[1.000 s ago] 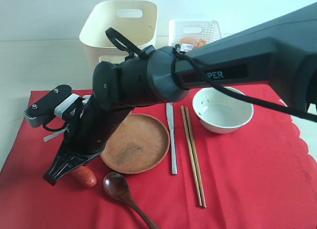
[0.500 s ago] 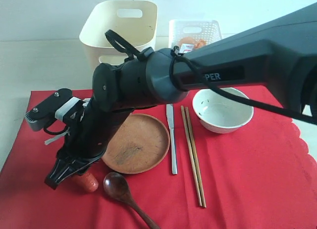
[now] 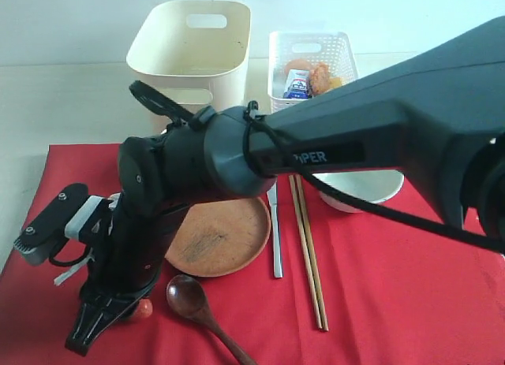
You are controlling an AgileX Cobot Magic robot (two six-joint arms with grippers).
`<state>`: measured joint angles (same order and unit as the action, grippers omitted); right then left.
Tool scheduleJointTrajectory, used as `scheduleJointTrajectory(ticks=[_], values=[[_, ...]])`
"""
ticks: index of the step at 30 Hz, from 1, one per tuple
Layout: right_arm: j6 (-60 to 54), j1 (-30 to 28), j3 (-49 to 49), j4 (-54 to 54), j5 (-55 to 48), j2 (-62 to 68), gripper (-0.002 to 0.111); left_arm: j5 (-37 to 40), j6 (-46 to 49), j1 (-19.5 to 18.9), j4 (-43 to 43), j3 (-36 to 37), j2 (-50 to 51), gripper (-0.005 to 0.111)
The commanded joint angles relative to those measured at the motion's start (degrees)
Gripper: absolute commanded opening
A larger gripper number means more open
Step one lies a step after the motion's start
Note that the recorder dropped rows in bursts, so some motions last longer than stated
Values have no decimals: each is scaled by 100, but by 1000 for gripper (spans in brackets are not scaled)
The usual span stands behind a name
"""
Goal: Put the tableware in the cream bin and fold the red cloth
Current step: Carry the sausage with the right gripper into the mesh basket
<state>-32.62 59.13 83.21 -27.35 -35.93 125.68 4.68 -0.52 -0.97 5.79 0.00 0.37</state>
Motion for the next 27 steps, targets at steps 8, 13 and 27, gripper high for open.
scheduleJointTrajectory(ticks=[8,13,27], values=[[-338,-479,226,509,-514,-1297,0,9,-19,-6,9,0,-37,0],[-173,-1593,-149,657,225,-2587,0,9,-19,-6,9,0,-37,0],[475,-4187,-786,377,3232,-1546,0,9,-19,-6,9,0,-37,0]])
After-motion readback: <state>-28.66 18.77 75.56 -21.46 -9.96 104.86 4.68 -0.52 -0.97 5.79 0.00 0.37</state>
